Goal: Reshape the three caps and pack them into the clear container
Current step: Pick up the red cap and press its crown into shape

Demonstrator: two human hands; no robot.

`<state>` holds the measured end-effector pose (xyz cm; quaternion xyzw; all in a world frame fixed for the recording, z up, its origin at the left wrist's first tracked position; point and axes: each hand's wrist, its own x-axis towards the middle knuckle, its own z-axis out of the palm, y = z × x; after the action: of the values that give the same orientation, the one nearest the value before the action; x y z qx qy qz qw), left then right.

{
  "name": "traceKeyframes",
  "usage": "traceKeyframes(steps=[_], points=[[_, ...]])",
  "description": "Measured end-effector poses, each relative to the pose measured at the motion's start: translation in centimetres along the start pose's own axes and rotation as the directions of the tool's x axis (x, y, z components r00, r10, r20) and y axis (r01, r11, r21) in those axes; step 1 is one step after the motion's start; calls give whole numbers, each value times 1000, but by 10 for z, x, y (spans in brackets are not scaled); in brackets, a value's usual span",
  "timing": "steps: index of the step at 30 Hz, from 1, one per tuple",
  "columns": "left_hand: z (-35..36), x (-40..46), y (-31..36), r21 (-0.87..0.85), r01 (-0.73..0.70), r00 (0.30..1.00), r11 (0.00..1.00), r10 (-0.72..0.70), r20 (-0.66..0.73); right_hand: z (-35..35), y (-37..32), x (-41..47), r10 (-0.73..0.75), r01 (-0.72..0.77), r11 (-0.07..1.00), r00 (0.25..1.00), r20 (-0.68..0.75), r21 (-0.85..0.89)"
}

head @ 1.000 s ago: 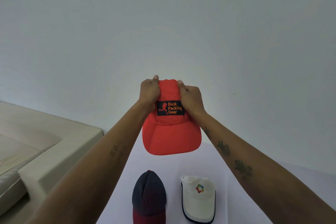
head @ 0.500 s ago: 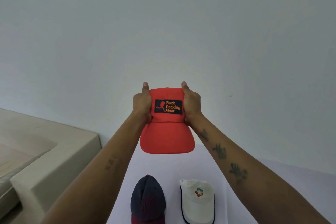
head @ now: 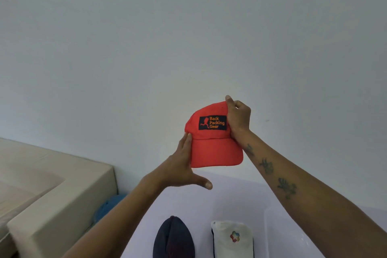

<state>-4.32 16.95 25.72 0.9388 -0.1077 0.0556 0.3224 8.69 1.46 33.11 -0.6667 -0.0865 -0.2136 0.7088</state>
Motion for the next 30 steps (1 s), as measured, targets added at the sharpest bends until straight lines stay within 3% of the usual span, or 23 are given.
traceKeyframes(steps=[4, 7, 9, 12, 13, 15, 18, 20, 24, 27, 30], points=[[15, 18, -11, 81, 49, 960, 995, -25, -279, 4, 0, -5, 40, -28, 993, 993, 107, -116], [9, 29, -7, 153, 170, 900, 973, -90, -427, 5, -6, -15, 34, 117, 870, 955, 295, -478], [2, 38, -4, 212, 251, 881, 944, -132, -455, 8, -11, -27, 58, 328, 685, 865, 498, -650], [-7, 51, -2, 271, 358, 862, 894, -205, -463, 7, -12, -42, 284, 581, 487, 601, 747, -652], [-8, 54, -1, 307, 379, 859, 873, -208, -468, 7, -9, -45, 324, 637, 422, 558, 764, -645], [-7, 57, 0, 377, 388, 862, 841, -186, -472, 9, 2, -51, 237, 710, 324, 579, 780, -625], [-5, 59, 8, 292, 357, 877, 887, -210, -433, 14, 14, -61, -53, 678, 395, 690, 722, -620], [-6, 61, 12, 138, 301, 890, 944, -226, -396, 14, 21, -68, -133, 620, 508, 742, 657, -598], [2, 57, 13, -69, 208, 885, 976, -218, -412, 18, 34, -84, -166, 437, 765, 843, 511, -473], [10, 49, 18, -182, 181, 870, 967, -243, -428, 21, 44, -93, -188, 383, 827, 879, 439, -411], [8, 45, 9, -105, 195, 874, 975, -221, -433, 21, 54, -92, -194, 410, 826, 851, 488, -386]])
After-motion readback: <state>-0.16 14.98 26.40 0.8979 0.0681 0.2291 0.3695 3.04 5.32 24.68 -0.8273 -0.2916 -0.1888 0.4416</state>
